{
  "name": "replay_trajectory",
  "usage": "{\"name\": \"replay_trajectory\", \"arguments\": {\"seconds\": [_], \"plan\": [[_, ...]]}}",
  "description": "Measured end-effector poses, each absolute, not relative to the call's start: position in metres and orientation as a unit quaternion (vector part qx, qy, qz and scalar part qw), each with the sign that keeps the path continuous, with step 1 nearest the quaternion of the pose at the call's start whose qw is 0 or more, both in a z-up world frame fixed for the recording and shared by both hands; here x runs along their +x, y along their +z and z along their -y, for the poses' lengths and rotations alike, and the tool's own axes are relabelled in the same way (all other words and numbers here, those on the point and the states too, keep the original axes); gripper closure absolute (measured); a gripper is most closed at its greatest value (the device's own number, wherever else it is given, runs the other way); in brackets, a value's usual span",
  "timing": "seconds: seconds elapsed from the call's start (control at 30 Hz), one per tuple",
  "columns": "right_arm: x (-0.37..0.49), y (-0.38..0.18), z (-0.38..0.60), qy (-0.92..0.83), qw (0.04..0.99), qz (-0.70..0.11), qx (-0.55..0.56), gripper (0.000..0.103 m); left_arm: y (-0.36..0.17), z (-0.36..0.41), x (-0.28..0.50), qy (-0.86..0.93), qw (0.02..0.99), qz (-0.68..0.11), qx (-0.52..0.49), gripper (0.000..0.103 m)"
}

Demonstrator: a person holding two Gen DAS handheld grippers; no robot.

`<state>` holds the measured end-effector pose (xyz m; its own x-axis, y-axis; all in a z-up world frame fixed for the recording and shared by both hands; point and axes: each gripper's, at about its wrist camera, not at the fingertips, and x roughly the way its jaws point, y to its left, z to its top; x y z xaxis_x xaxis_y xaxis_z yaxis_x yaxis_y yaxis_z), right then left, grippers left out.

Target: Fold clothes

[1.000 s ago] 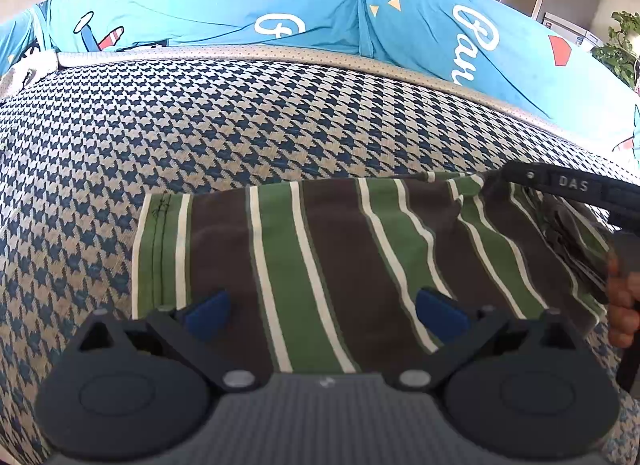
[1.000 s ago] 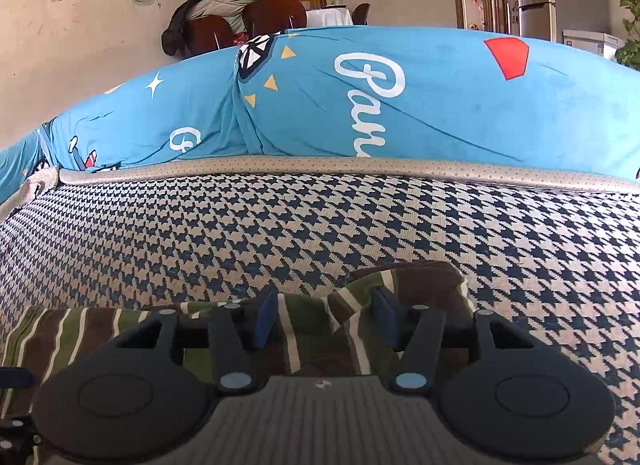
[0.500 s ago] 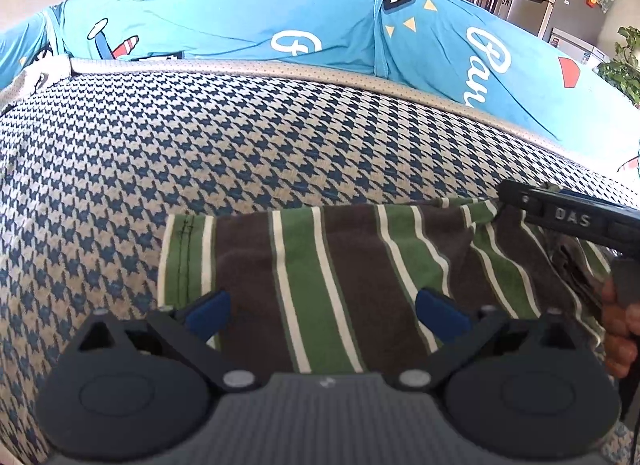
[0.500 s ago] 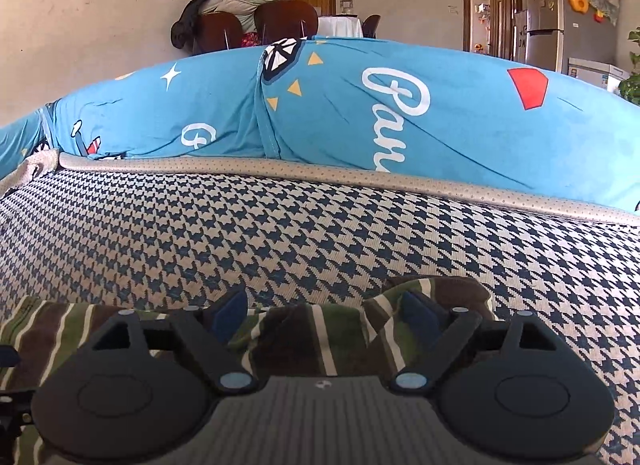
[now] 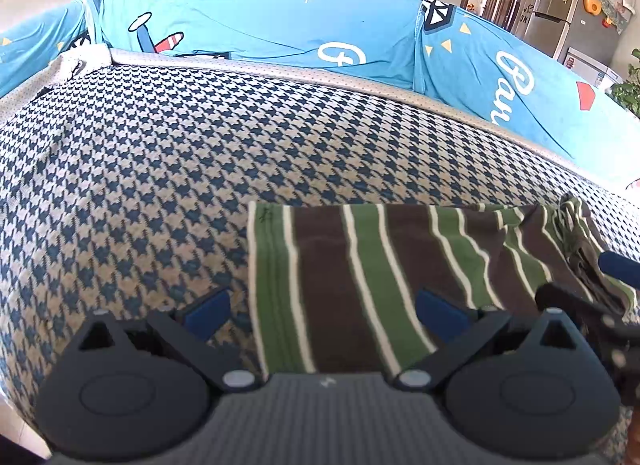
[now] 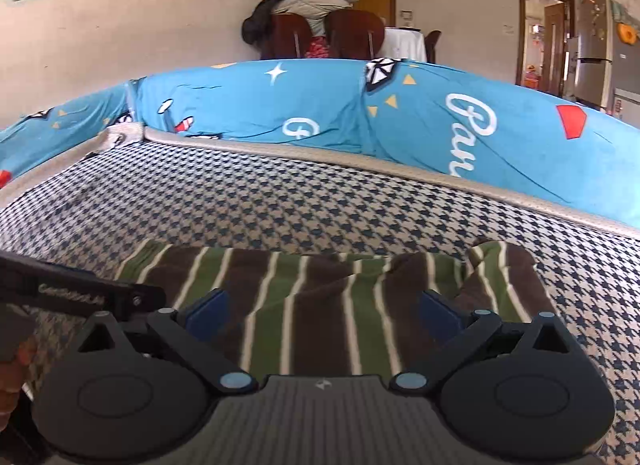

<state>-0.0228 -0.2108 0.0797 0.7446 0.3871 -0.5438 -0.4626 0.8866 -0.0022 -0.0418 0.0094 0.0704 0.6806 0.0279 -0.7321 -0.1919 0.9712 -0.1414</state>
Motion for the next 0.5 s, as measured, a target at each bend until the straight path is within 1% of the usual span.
{"name": "replay_trajectory", "arguments": {"seconds": [0.2,0.23,0.27,0.3,0.37,0.4,0.43,0.47,0.5], "plan": [[-0.052,0.072,0.193,0.285,0.914,-0.276,-0.080,0.004,0.070,-0.017,-0.059,0.056,0.914,-0.390,-0.097,0.000],[-0.056,0.071,0.190,0.292,0.911,-0.278,-0.081,0.008,0.070,-0.017,-0.061,0.055,0.914,-0.389,-0.097,0.000],[-0.060,0.069,0.188,0.300,0.908,-0.280,-0.082,0.014,0.070,-0.019,-0.063,0.055,0.914,-0.388,-0.101,0.000],[-0.063,0.068,0.186,0.307,0.906,-0.281,-0.082,0.017,0.070,-0.022,-0.065,0.055,0.914,-0.387,-0.104,0.001],[-0.070,0.064,0.180,0.322,0.899,-0.284,-0.086,0.031,0.071,-0.026,-0.069,0.054,0.914,-0.385,-0.111,0.005],[-0.074,0.062,0.177,0.333,0.894,-0.285,-0.091,0.035,0.071,-0.028,-0.071,0.054,0.914,-0.384,-0.115,0.006],[-0.078,0.061,0.174,0.344,0.889,-0.285,-0.097,0.042,0.071,-0.030,-0.073,0.054,0.914,-0.384,-0.118,0.007],[-0.083,0.059,0.170,0.354,0.885,-0.283,-0.104,0.047,0.071,-0.032,-0.074,0.053,0.914,-0.383,-0.122,0.009],[-0.087,0.058,0.167,0.364,0.881,-0.281,-0.111,0.048,0.071,-0.034,-0.076,0.054,0.914,-0.383,-0.126,0.010]]}}
